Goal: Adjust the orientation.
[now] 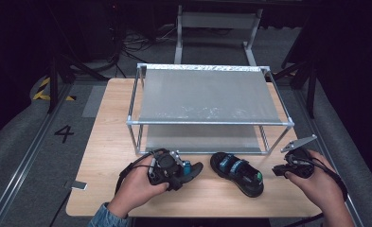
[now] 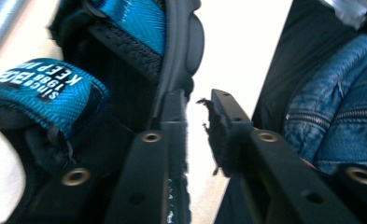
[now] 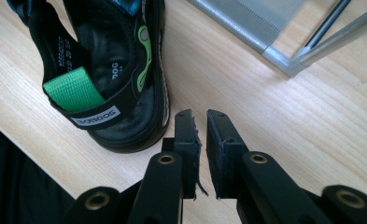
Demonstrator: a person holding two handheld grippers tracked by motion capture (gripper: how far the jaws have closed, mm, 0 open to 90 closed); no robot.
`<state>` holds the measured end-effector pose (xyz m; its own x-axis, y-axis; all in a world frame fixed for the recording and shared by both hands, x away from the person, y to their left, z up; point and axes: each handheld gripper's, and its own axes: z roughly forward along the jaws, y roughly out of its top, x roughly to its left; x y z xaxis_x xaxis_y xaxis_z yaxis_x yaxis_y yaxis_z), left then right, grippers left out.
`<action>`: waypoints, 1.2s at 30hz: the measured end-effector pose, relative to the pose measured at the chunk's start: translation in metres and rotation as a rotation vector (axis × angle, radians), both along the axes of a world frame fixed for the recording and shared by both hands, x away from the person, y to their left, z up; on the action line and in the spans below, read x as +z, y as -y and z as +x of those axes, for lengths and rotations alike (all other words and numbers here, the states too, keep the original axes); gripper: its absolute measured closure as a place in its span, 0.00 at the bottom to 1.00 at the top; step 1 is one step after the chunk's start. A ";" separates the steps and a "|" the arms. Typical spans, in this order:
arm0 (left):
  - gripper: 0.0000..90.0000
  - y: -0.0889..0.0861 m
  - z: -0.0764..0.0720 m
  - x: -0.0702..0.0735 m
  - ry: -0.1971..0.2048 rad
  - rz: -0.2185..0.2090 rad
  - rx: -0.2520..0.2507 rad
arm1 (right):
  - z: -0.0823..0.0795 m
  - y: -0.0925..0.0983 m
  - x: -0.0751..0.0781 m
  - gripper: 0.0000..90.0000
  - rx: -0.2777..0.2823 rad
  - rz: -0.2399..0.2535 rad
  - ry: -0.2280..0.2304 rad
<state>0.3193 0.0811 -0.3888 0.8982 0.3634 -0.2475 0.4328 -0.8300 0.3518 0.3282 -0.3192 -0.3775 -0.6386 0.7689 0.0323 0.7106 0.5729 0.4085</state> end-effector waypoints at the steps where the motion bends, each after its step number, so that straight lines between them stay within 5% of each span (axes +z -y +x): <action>1: 0.78 0.003 -0.003 0.000 -0.002 0.012 -0.015 | 0.000 0.000 0.000 0.92 -0.005 0.003 0.006; 6: 0.75 0.015 -0.016 0.001 -0.033 0.019 -0.097 | -0.001 0.001 0.002 0.91 -0.008 0.006 0.017; 11: 0.70 0.018 -0.020 0.004 -0.031 0.030 -0.109 | -0.003 0.003 0.005 0.90 -0.015 0.019 0.039; 18: 0.64 0.016 -0.023 0.006 -0.071 -0.005 -0.147 | -0.004 0.003 0.005 0.89 -0.020 0.018 0.046; 20: 0.63 0.015 -0.025 0.010 -0.077 -0.055 -0.159 | -0.004 0.003 0.005 0.88 -0.018 0.016 0.045; 30: 0.51 0.005 -0.016 0.020 0.008 -0.121 -0.045 | -0.004 0.003 0.006 0.87 -0.023 0.021 0.045; 36: 0.47 -0.005 -0.007 0.022 0.080 -0.102 0.053 | -0.005 0.005 0.004 0.85 -0.029 0.022 0.039</action>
<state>0.3120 0.0860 -0.3666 0.8968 0.3874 -0.2138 0.4421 -0.7652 0.4680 0.3234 -0.3240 -0.3735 -0.6168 0.7867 0.0251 0.7103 0.5426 0.4484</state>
